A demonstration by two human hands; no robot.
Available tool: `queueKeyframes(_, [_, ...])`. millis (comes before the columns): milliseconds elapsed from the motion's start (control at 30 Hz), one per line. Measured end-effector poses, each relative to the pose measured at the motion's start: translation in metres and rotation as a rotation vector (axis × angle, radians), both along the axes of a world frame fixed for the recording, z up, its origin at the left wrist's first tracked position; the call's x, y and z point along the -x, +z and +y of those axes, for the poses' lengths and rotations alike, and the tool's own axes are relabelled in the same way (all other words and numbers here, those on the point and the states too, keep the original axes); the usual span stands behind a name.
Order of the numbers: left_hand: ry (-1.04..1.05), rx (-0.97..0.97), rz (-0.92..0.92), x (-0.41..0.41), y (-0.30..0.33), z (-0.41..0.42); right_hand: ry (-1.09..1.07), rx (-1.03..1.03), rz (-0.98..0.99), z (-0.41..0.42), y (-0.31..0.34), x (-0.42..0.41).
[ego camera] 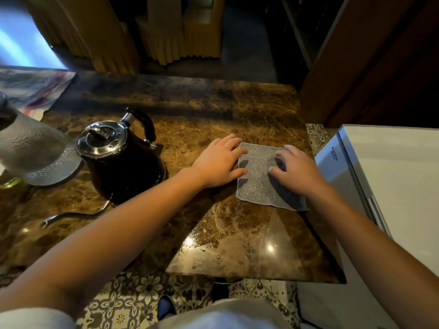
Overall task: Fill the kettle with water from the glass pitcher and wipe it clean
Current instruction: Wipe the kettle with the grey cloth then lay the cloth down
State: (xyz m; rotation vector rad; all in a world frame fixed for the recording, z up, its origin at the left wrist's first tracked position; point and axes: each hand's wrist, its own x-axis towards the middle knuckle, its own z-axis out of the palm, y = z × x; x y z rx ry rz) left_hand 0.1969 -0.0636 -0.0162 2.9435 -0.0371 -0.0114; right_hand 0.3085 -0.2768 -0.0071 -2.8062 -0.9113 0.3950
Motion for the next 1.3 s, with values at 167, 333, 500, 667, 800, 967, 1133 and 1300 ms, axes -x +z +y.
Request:
queueKeyframes(167, [0.141,0.047,-0.193,0.028,0.041,0.016,0.072,-0.177,0.025,0.031,0.027,0.019])
queueKeyframes(333, [0.295,-0.076,-0.345,0.079,0.096,0.045,0.214,-0.375,0.026,0.093,0.058,0.047])
queueKeyframes(500, [0.497,-0.261,-0.393,0.142,0.124,0.075,0.286,-0.568,0.424,0.172,0.087,0.072])
queueKeyframes(667, [0.649,-0.17,-0.369,0.198,0.118,0.106,0.356,-0.642,0.57,0.25,0.094,0.104])
queueKeyframes(800, [0.609,-0.125,-0.333,0.208,0.11,0.115,0.374,-0.581,0.556,0.268,0.082,0.11])
queueKeyframes(967, [0.542,-0.052,-0.336,0.207,0.11,0.123,0.333,-0.601,0.529,0.268,0.072,0.108])
queueKeyframes(1133, [0.435,0.025,-0.272,0.205,0.11,0.141,0.246,-0.646,0.485,0.255,0.069,0.104])
queueKeyframes(1300, [0.384,0.109,-0.24,0.193,0.115,0.146,0.158,-0.714,0.441,0.219,0.067,0.108])
